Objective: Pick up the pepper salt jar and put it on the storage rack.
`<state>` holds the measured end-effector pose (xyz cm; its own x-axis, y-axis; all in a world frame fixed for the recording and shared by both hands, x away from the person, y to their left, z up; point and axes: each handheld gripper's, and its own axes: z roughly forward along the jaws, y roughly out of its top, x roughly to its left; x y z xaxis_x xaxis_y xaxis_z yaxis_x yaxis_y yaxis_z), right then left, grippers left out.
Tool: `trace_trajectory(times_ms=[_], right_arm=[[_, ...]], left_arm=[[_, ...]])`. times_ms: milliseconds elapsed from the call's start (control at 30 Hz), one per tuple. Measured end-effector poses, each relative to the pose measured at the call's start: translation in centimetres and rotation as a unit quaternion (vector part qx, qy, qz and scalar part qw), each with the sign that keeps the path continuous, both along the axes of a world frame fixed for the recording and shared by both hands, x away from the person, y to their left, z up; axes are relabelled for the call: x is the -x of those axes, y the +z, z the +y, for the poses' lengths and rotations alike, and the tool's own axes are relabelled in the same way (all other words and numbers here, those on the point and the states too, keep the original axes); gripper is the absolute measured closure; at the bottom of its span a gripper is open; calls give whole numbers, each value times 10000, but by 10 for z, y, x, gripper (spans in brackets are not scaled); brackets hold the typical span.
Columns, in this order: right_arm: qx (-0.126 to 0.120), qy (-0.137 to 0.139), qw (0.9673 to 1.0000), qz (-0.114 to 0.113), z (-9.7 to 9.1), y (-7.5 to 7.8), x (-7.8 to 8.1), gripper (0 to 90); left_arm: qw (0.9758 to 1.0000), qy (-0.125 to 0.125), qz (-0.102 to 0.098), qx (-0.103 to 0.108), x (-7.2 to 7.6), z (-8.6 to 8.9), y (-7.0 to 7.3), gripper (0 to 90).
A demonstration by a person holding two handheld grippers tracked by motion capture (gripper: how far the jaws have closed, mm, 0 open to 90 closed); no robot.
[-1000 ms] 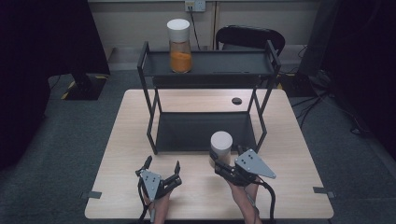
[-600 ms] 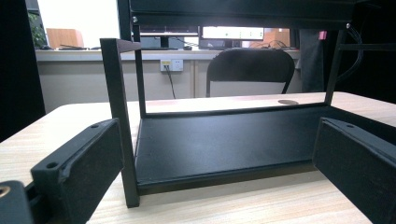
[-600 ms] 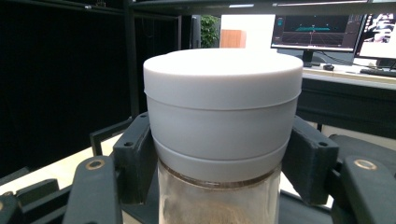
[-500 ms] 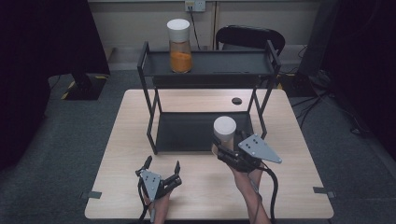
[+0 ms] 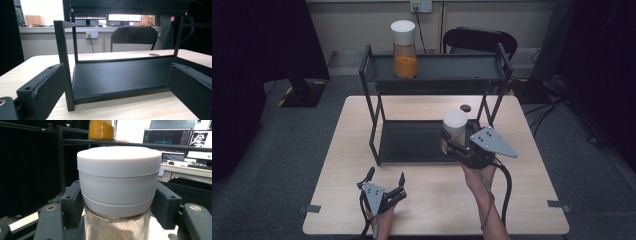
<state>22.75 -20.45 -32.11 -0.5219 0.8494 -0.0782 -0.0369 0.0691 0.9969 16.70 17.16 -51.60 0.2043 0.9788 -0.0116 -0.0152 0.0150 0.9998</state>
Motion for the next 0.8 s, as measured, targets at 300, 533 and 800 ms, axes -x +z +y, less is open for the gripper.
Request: trace_trajectory(times_ms=[300, 533, 800], right_arm=[[23, -14, 9999, -118, 3, 16, -9, 345], [31, -20, 9997, -224, 6, 32, -17, 345], [-112, -67, 9995, -286, 9, 50, -30, 345]], left_arm=[[10000, 1, -1, 2, 0, 0, 0, 14], [10000, -2, 2, -2, 0, 0, 0, 15], [10000, -2, -2, -1, 0, 0, 0, 15]])
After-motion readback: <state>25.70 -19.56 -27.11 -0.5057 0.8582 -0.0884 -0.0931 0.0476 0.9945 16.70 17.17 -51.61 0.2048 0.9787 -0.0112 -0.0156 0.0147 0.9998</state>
